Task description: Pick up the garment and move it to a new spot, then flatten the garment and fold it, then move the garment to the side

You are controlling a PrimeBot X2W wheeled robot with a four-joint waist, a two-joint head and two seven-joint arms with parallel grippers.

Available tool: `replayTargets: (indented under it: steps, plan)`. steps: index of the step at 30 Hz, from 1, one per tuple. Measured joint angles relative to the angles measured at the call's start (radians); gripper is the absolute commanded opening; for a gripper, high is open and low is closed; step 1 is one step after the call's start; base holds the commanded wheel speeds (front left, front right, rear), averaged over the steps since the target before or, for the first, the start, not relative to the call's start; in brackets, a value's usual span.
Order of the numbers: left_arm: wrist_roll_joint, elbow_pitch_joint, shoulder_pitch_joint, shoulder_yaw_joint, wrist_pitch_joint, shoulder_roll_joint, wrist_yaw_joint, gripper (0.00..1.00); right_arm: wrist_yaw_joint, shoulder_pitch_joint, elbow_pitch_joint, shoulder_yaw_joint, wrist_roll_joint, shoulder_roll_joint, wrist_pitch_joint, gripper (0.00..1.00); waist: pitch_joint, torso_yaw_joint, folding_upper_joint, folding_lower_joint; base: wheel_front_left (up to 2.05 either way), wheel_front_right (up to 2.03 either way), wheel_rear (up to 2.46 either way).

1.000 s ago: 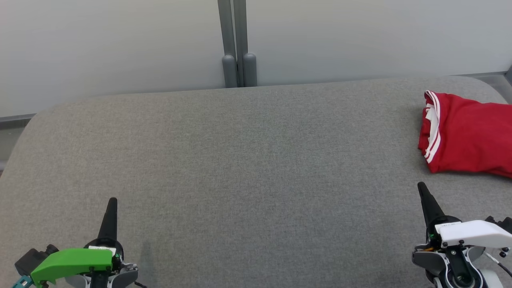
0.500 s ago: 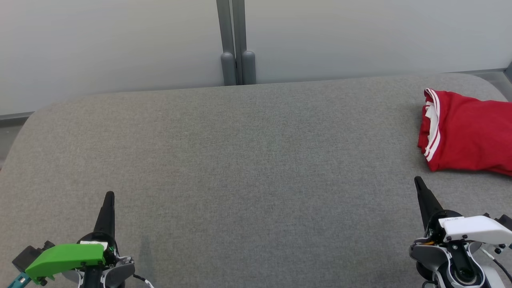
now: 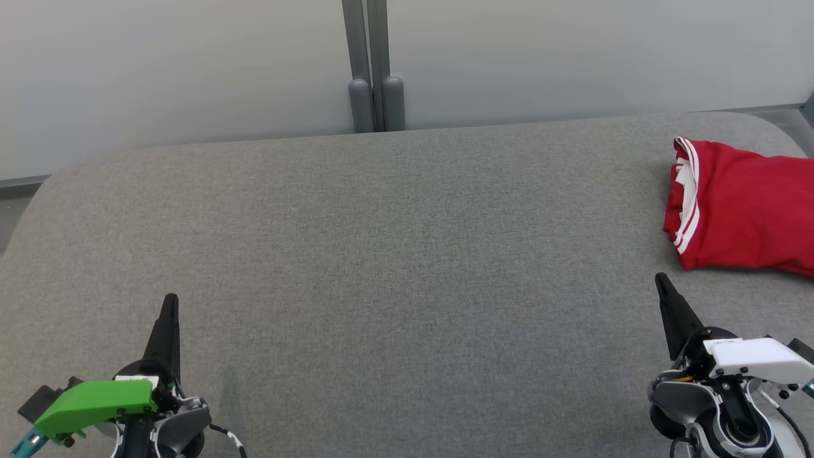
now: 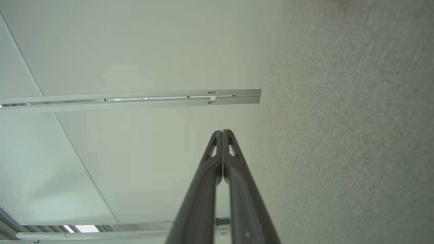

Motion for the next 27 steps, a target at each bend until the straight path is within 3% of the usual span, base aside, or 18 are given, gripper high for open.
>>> replayTargets:
  steps: [27]
  plan:
    - [-0.014, 0.000, -0.007, 0.006, 0.007, -0.001, 0.000, 0.00, 0.000, -0.005, 0.000, 0.001, 0.017, 0.000, 0.005, 0.00, 0.001, -0.001, 0.0000, 0.0000, 0.00, 0.00, 0.00]
